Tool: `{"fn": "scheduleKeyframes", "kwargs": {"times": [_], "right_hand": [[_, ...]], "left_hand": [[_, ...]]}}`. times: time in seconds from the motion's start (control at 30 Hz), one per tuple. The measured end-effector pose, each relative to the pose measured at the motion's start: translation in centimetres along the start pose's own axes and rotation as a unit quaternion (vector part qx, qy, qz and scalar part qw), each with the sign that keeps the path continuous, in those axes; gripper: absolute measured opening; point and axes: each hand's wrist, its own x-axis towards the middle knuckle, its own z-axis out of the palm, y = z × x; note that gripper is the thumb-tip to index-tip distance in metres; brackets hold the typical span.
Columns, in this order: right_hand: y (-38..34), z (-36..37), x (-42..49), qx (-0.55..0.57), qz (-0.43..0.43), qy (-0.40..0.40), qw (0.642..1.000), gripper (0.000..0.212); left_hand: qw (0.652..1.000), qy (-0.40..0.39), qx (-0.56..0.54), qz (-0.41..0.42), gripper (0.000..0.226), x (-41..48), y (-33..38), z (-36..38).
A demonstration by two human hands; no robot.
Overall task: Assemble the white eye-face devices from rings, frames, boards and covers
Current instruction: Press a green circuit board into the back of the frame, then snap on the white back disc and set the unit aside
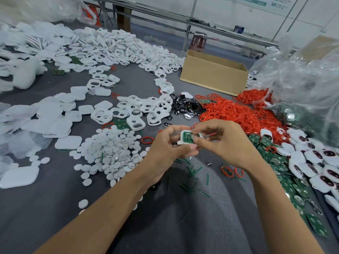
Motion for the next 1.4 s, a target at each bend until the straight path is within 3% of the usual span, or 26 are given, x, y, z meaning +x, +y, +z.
{"fn": "scheduleKeyframes", "kwargs": {"times": [0.33, 0.47, 0.57, 0.77, 0.9, 1.03, 1.1, 1.23, 1.33, 1.4], "right_hand": [[-0.5, 0.3, 0.0, 0.008, -0.012, 0.006, 1.000, 0.025], [0.2, -0.6, 0.2, 0.014, -0.005, 0.060, 0.998, 0.022], [1.1, -1.3, 0.2, -0.047, 0.005, 0.079, 0.996, 0.025], [1.9, 1.1, 0.4, -0.136, 0.018, 0.024, 0.990, 0.026], [1.6, 2.6, 0.5, -0.167, 0.000, 0.023, 0.986, 0.026], [1.5, 5.2, 0.2, -0.233, 0.033, -0.064, 0.970, 0.031], [1.6, 5.8, 0.3, -0.242, 0.039, -0.041, 0.969, 0.024], [1.9, 5.3, 0.8, -0.123, 0.031, 0.070, 0.989, 0.022], [1.9, 4.5, 1.0, -0.019, 0.063, 0.095, 0.993, 0.004], [2.1, 4.0, 1.0, 0.031, 0.083, 0.103, 0.991, 0.012]], "left_hand": [[1.000, 0.022, -0.005, 0.007, 0.037, 0.3, 0.5, -0.7], [0.998, 0.063, 0.002, 0.015, 0.037, 0.5, 0.9, -1.1], [0.994, 0.101, 0.001, 0.034, 0.039, 0.6, 1.4, -1.7], [0.984, 0.170, -0.027, 0.047, 0.037, 0.6, 1.7, -2.1], [0.983, 0.175, -0.024, 0.053, 0.037, 0.5, 1.6, -2.0], [0.983, 0.173, -0.032, 0.054, 0.037, 0.5, 1.7, -2.0], [0.984, 0.169, -0.027, 0.054, 0.037, 0.4, 1.7, -1.9], [0.984, 0.167, -0.026, 0.054, 0.036, 0.4, 1.7, -1.9], [0.984, 0.169, -0.019, 0.053, 0.036, 0.4, 1.7, -2.0], [0.984, 0.170, -0.015, 0.050, 0.038, 0.4, 1.6, -2.0]]}}
